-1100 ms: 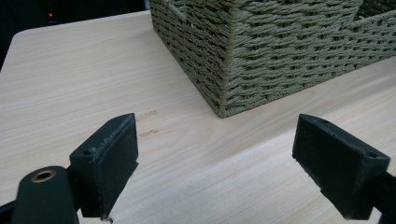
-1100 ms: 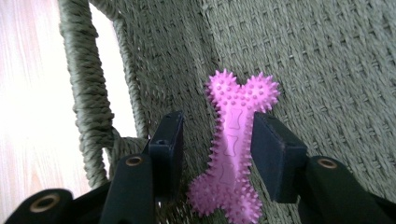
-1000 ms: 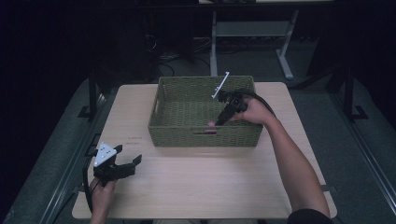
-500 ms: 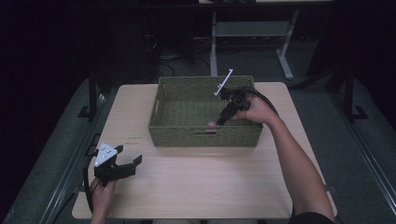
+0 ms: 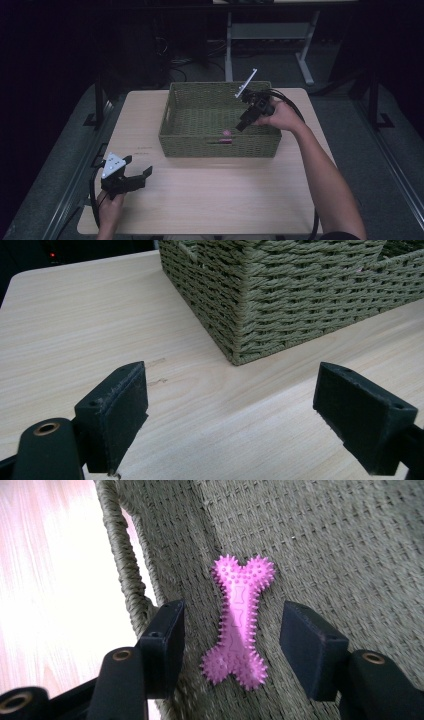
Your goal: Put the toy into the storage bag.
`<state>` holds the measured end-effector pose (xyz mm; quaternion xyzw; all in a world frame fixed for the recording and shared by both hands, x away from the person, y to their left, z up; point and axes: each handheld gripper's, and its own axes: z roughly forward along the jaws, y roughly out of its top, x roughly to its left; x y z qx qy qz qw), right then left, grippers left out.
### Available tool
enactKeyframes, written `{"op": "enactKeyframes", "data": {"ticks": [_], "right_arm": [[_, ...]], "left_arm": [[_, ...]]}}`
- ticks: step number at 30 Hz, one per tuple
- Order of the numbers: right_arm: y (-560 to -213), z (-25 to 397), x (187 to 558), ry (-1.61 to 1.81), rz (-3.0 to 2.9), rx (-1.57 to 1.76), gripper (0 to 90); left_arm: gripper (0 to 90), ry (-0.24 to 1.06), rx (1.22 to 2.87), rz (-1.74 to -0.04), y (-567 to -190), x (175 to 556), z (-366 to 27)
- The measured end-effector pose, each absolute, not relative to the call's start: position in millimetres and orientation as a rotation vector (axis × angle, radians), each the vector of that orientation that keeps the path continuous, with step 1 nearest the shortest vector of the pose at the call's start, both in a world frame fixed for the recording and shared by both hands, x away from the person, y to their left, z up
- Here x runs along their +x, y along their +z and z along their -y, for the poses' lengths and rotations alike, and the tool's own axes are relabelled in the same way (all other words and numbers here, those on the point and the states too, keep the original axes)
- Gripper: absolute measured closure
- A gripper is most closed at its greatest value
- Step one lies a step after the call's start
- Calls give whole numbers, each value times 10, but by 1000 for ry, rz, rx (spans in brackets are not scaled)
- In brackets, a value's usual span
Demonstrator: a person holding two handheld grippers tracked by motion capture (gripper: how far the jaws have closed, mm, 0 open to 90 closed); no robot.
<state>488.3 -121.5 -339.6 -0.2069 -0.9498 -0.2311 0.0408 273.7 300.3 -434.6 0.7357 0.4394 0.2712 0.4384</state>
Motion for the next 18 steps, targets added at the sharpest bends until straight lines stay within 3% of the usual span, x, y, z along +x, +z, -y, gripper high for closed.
{"op": "enactKeyframes", "data": {"ticks": [18], "right_arm": [[-3227,1308,4768,-740,2926,-652,405]], "left_arm": [[139,672,1836,-1088,-4344,2732,-2987]]}}
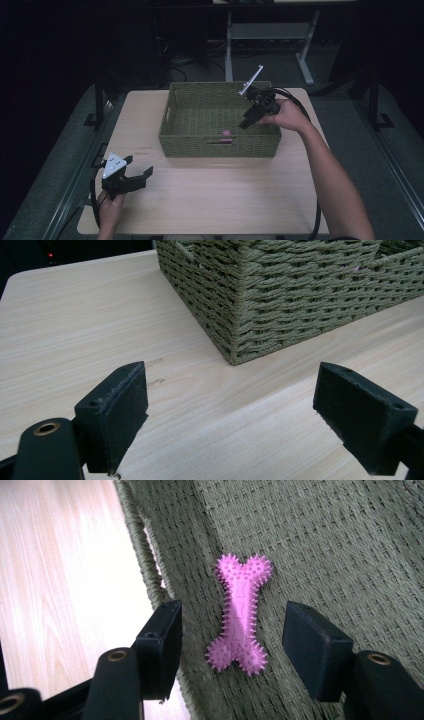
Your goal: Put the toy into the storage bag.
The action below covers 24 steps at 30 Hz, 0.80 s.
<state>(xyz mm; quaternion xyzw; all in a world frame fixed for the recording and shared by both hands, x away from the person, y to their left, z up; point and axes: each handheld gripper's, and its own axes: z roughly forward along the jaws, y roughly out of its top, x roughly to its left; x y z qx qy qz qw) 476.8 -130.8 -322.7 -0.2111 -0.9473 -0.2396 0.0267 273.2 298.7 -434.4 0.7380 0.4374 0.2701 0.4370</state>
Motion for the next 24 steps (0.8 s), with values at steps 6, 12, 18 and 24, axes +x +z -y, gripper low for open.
{"op": "enactKeyframes", "data": {"ticks": [6,12,18,24], "right_arm": [[-3148,1359,4696,-756,2938,-657,398],[-3115,1415,4645,-776,2936,-661,396],[-3110,1509,4536,-782,2940,-676,388],[-3095,1576,4453,-800,2944,-680,379]], "left_arm": [[139,671,1841,-1085,-4344,2733,-2983],[139,672,1841,-1086,-4344,2734,-2980],[138,670,1846,-1085,-4344,2732,-2973],[139,670,1845,-1085,-4347,2731,-2966]]}}
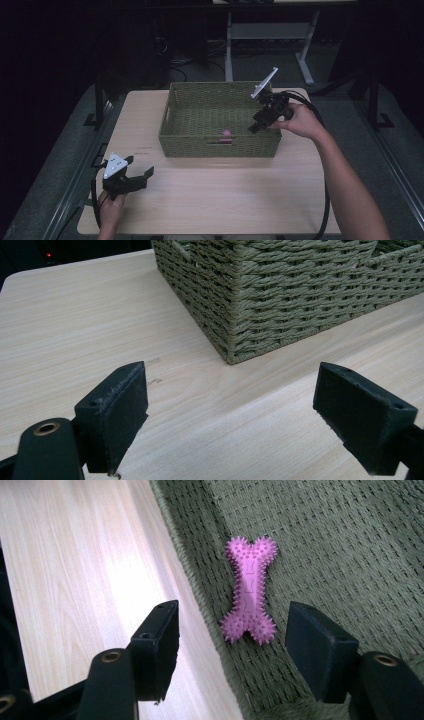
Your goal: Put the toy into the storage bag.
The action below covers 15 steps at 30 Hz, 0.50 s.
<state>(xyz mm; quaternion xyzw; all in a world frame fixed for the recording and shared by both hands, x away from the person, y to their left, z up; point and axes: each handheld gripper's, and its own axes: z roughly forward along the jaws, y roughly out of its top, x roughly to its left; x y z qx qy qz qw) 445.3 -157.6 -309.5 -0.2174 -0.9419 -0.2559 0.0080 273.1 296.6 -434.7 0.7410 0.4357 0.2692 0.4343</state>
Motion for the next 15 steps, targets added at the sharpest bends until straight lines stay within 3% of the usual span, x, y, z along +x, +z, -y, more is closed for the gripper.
{"op": "enactKeyframes", "data": {"ticks": [15], "right_arm": [[-3141,1778,4232,-825,2947,-703,357]], "left_arm": [[139,672,1849,-1087,-4349,2731,-2968]]}}
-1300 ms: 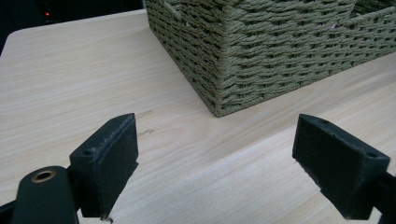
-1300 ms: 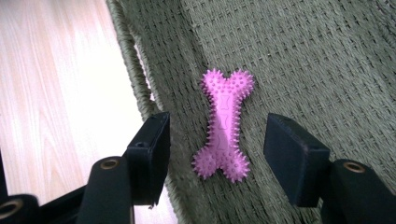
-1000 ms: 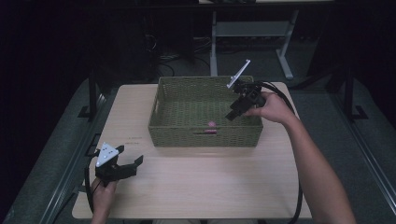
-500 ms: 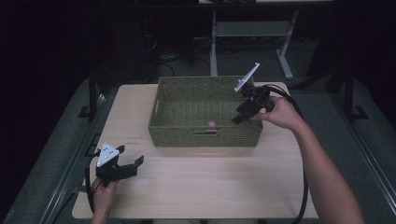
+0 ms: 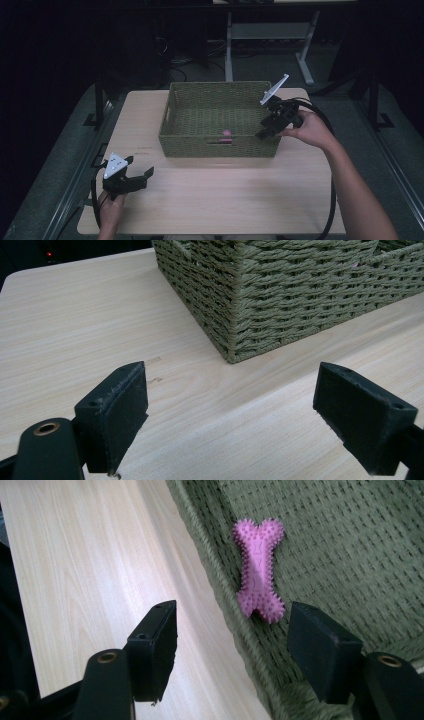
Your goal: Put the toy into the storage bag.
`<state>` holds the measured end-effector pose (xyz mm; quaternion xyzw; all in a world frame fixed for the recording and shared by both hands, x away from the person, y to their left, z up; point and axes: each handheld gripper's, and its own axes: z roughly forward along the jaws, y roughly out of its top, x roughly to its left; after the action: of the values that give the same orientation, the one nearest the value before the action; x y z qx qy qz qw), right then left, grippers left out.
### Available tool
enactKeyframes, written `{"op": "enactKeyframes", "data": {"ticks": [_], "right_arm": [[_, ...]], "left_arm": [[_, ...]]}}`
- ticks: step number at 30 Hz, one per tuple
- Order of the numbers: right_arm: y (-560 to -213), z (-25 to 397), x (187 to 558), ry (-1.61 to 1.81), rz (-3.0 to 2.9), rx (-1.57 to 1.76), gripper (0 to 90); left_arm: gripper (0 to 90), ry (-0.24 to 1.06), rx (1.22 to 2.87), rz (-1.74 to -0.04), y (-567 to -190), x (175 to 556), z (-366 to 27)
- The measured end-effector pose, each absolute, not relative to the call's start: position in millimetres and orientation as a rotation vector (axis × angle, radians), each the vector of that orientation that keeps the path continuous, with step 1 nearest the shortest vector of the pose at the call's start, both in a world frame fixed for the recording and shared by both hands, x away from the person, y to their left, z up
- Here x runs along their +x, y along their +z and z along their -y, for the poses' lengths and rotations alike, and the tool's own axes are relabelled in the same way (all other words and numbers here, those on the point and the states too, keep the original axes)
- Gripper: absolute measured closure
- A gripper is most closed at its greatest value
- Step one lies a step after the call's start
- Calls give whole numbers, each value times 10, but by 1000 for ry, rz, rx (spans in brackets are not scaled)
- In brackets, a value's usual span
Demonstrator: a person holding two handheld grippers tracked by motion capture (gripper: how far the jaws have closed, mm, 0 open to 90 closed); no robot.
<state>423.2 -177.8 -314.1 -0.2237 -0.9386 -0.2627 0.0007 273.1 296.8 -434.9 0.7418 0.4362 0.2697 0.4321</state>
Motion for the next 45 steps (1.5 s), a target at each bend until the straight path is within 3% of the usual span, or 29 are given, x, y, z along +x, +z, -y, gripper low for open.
{"op": "enactKeyframes", "data": {"ticks": [45], "right_arm": [[-3545,2342,3673,-895,2902,-819,330]], "left_arm": [[139,675,1853,-1089,-4350,2730,-2967]]}}
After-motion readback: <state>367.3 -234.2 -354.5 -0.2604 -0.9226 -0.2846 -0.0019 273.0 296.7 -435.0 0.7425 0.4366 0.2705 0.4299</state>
